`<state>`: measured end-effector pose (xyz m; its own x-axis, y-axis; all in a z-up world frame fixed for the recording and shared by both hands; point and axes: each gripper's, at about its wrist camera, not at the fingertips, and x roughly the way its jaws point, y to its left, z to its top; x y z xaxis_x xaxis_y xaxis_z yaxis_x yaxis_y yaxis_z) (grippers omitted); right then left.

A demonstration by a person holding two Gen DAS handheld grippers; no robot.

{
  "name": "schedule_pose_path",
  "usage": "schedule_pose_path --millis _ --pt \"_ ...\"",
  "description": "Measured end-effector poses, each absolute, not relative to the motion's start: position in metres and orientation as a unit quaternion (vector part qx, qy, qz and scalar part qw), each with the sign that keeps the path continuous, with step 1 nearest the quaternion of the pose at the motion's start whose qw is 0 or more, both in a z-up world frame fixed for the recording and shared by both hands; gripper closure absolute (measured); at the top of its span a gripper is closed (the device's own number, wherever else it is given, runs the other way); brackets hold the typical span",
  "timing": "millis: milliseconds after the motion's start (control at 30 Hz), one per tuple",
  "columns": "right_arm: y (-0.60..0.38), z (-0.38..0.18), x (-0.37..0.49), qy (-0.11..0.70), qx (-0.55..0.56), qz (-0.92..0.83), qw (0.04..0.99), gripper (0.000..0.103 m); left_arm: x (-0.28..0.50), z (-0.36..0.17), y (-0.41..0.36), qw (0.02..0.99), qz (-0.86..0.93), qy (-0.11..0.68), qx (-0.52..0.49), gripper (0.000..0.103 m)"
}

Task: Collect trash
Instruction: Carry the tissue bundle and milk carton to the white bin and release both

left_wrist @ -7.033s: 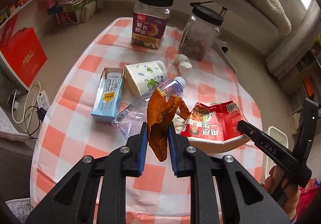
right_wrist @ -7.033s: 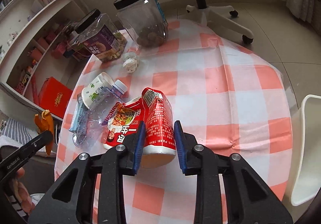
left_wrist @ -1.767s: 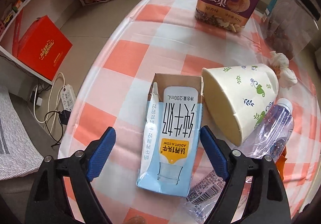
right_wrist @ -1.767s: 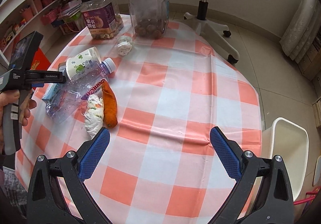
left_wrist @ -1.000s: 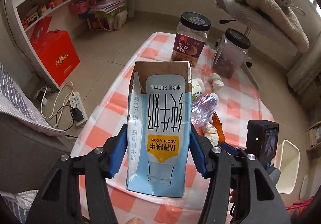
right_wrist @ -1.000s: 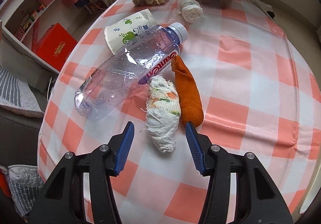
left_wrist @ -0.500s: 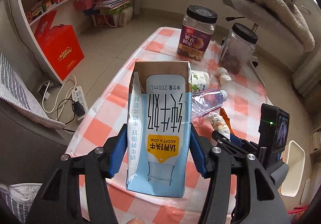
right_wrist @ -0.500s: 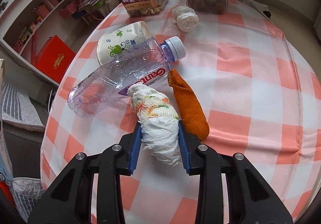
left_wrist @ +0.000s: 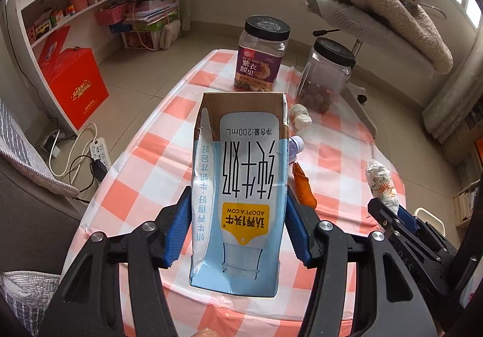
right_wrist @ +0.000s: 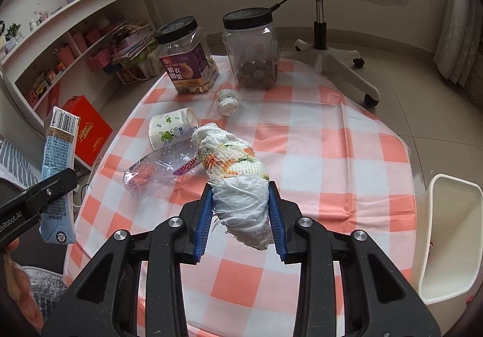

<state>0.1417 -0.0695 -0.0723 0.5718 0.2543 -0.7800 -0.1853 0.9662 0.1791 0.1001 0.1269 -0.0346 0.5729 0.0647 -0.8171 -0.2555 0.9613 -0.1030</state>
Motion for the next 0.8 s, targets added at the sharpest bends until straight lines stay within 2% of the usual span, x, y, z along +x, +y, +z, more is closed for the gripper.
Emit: schedule_pose_path --millis 300,800 --pt "-0.121 -0.047 0.119 0.418 0.051 0.088 0.903 0.07 0.093 -0.03 0.072 0.896 0.048 0.435 -0.074 0.046" --pt "-0.189 -0.043 0.104 0.404 0.067 0.031 0.912 0.07 0.091 -0.038 0.005 0.905 -0.011 0.423 -0.038 0.046"
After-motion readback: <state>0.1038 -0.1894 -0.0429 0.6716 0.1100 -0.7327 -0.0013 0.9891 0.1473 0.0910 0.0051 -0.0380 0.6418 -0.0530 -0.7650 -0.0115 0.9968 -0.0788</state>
